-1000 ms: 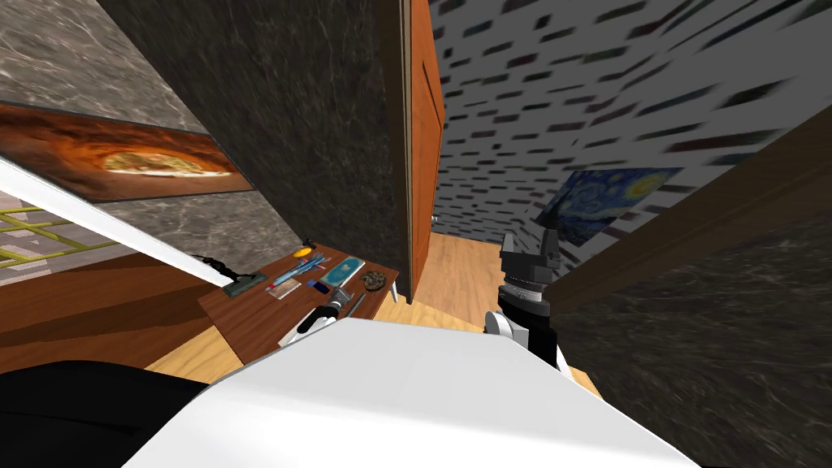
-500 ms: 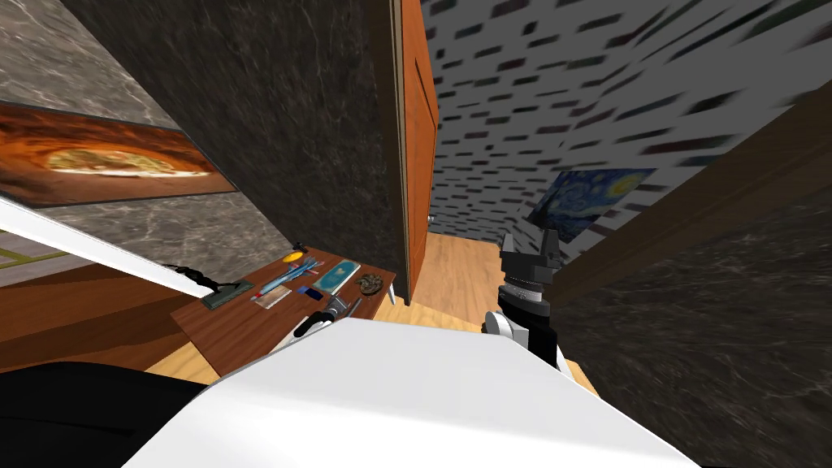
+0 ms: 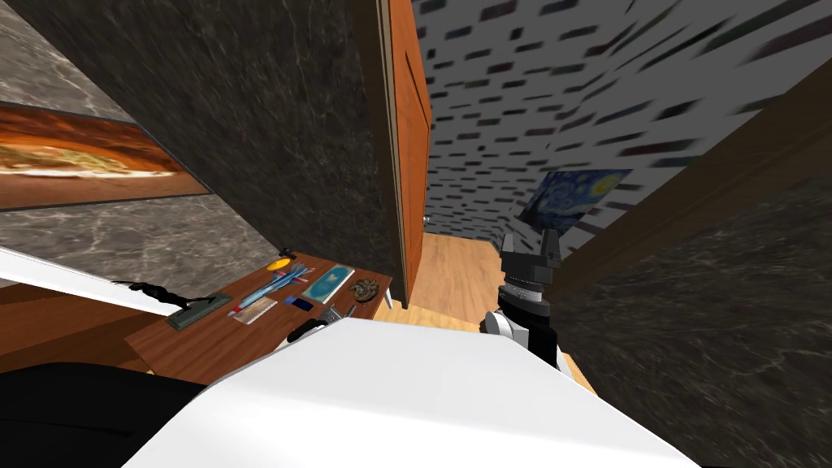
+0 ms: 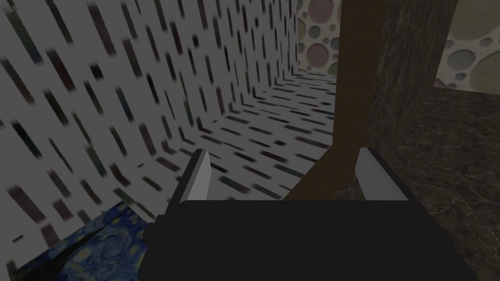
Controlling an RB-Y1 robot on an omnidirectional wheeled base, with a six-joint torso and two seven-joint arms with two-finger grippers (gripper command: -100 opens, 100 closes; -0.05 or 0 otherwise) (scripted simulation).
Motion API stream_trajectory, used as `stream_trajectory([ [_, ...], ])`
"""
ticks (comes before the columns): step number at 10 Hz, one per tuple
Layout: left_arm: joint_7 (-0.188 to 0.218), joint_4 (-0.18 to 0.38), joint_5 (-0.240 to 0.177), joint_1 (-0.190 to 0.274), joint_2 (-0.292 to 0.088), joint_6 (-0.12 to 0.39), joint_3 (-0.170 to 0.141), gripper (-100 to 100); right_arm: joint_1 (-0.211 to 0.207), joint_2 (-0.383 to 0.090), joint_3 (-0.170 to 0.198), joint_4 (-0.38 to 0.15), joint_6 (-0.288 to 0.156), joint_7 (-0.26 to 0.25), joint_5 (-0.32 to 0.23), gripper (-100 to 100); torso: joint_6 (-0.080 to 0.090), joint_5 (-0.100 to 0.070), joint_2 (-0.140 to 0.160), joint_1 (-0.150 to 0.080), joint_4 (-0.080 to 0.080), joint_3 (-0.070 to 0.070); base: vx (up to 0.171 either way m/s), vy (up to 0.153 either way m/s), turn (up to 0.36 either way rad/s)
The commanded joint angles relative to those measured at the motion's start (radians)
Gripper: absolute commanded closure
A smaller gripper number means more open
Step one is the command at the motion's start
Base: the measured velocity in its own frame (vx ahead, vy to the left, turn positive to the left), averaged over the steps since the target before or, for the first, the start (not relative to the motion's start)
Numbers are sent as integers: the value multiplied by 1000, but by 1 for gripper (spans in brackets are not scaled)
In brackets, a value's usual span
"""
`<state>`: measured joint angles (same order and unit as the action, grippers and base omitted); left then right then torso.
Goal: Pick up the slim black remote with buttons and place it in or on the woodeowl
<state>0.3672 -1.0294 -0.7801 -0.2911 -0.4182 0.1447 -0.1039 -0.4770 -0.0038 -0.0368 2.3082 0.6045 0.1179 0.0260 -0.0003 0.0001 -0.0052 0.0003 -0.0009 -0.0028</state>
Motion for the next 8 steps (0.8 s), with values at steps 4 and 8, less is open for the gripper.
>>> stream_trajectory([
  [4,26,132,-89,16,-28,91,16,-100,0,0,0,0,0,0,0,0,-1,0,0,0,0,0,64,7,-89],
  [8,33,203,-117,22,-34,128,16,-100,0,0,0,0,0,0,0,0,0,0,1,-1,0,0,52,5,-53],
])
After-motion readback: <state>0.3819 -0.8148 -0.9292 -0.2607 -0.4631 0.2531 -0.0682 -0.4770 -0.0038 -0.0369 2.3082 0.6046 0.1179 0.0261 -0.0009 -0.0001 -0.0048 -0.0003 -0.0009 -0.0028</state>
